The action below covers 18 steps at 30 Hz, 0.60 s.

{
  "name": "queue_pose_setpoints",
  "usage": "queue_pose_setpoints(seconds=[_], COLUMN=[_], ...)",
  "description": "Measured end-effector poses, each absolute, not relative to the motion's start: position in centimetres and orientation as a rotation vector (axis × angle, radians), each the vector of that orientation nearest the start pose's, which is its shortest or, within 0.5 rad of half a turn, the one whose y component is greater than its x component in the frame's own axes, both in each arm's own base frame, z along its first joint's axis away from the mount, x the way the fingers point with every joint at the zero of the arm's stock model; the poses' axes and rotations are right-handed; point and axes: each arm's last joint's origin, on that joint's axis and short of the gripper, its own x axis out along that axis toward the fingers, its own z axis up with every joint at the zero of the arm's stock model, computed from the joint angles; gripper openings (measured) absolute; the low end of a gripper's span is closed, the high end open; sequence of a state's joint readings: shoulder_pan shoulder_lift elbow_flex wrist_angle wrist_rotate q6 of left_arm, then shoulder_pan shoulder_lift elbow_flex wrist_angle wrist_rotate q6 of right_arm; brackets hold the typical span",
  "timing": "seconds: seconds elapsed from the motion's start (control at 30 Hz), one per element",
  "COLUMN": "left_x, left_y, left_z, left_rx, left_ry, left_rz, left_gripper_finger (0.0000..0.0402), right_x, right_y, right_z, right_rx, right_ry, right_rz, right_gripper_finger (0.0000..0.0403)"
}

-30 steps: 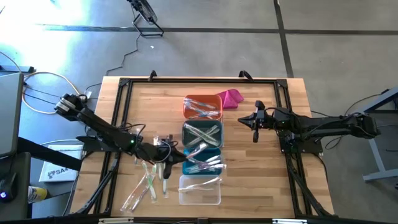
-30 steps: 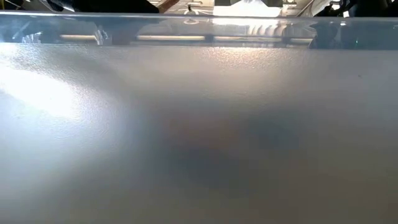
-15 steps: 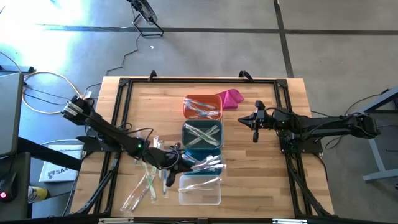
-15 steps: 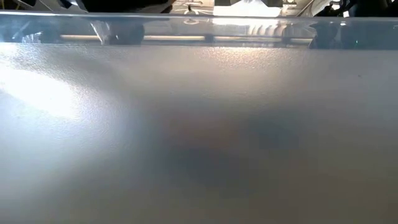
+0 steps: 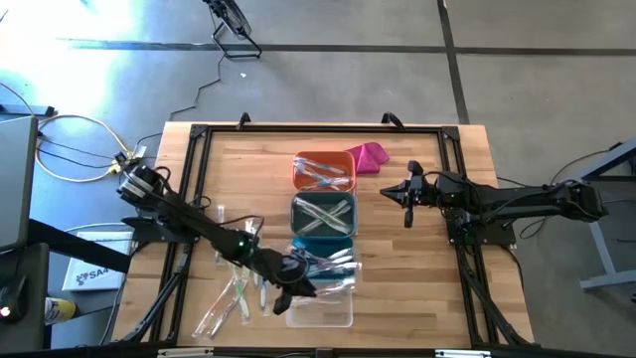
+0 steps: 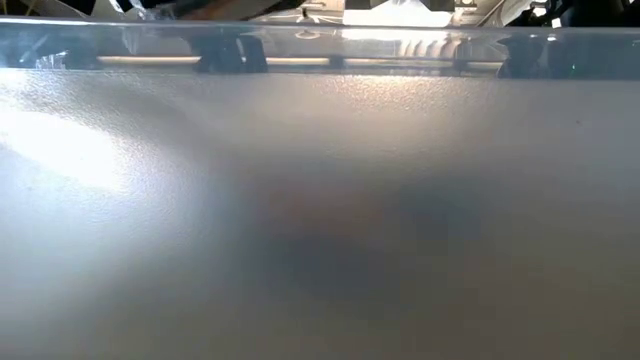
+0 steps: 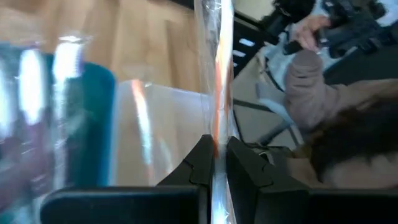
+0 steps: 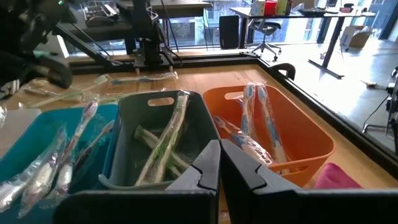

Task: Pick & Place Toothbrushes
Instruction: Put the orange toothbrush into the transparent bin

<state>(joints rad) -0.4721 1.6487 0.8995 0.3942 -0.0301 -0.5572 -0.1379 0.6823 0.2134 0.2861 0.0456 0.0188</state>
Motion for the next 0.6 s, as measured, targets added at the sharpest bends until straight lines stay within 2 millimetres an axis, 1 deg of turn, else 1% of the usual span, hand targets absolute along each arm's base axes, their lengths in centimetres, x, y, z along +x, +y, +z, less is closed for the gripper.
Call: queue_pose_setpoints(seconds=[0.07,0.17,0.4,0.6], left_x=[31.6,32.0,31.7,31.6], left_y=[-16.1,-16.4,-16.8,-17.1], left_z=[20.9,20.7,20.6,20.6], left_rx=[-0.46,-0.512,-0.557,-0.6], left_ry=[0.468,0.489,0.506,0.502], left_rz=[-0.343,-0.358,-0.351,-0.301], left_gripper_finger=[0.0021,0.0021,0.0021,0.0021], right_x=[15.4,15.4,15.4,15.4], right_y=[-2.3,-2.3,-2.3,-2.3], right_z=[19.5,19.5,19.4,19.4], right_rx=[0.04,0.042,0.042,0.041], right_ry=[0.179,0.183,0.189,0.191], right_rz=[-0.186,-0.186,-0.186,-0.186], right_gripper_finger=[0.0004,0.0004,0.0004,0.0004])
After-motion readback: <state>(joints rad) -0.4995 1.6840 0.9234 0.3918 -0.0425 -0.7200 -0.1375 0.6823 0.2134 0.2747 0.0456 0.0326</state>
